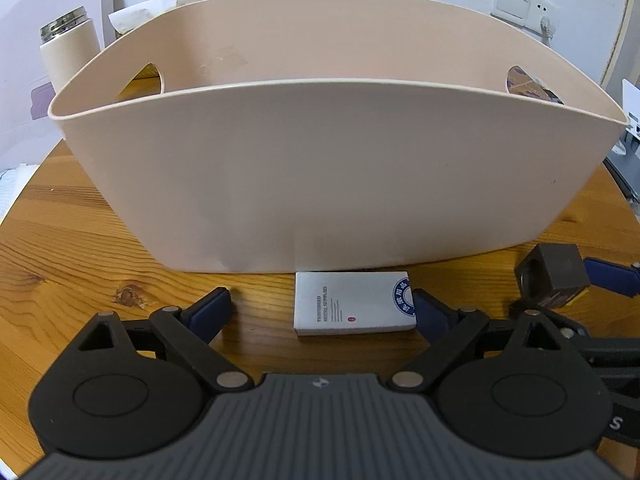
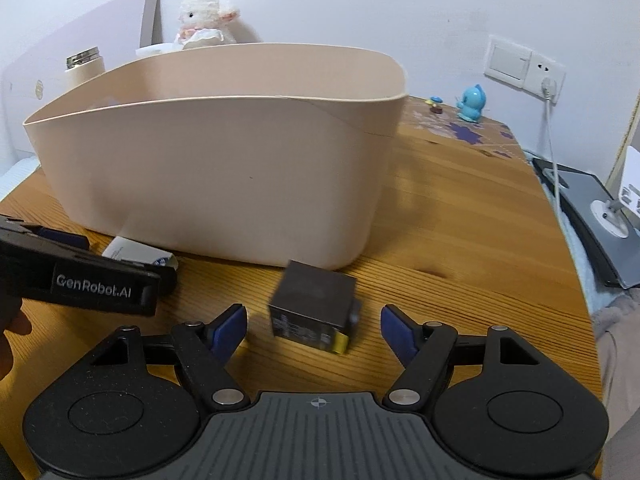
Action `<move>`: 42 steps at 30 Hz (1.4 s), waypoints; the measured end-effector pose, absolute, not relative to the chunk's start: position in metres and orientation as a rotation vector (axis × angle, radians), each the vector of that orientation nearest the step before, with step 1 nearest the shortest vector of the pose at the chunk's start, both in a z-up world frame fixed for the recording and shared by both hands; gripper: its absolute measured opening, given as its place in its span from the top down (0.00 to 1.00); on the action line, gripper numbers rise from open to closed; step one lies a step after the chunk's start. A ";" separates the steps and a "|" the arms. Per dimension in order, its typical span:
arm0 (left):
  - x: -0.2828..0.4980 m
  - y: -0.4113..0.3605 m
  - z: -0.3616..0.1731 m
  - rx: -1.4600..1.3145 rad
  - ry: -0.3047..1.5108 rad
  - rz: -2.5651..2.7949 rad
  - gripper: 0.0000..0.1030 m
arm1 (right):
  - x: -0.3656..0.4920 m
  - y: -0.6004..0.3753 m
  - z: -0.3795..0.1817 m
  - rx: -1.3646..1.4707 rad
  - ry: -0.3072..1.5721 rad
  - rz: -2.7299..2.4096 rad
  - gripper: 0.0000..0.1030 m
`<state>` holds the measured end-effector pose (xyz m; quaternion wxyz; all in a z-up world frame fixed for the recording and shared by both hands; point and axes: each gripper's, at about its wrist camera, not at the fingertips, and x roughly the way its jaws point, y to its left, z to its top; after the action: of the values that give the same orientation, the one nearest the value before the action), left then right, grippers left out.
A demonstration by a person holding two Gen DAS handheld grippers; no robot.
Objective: Organize objects
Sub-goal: 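Grasp the white card box with the left tool while the right tool grasps the small black box, then lift white card box and black box into the basket and open both tools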
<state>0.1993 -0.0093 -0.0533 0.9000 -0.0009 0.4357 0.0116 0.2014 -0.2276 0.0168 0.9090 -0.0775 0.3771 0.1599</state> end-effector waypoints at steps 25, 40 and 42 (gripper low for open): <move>0.180 0.017 -0.043 -0.023 0.868 -0.026 0.41 | 0.191 -0.211 0.017 -0.118 0.767 0.285 0.60; 0.140 0.040 0.026 0.027 0.710 -0.008 0.41 | 0.153 -0.219 0.087 -0.081 0.574 0.289 0.60; 0.136 0.041 0.037 0.033 0.683 -0.008 0.41 | 0.150 -0.220 0.099 -0.079 0.541 0.287 0.60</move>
<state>0.1361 0.0412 0.0371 0.9421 0.0162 0.3351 -0.0038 0.1497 -0.2196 0.0986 0.9528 -0.0388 0.2662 0.1410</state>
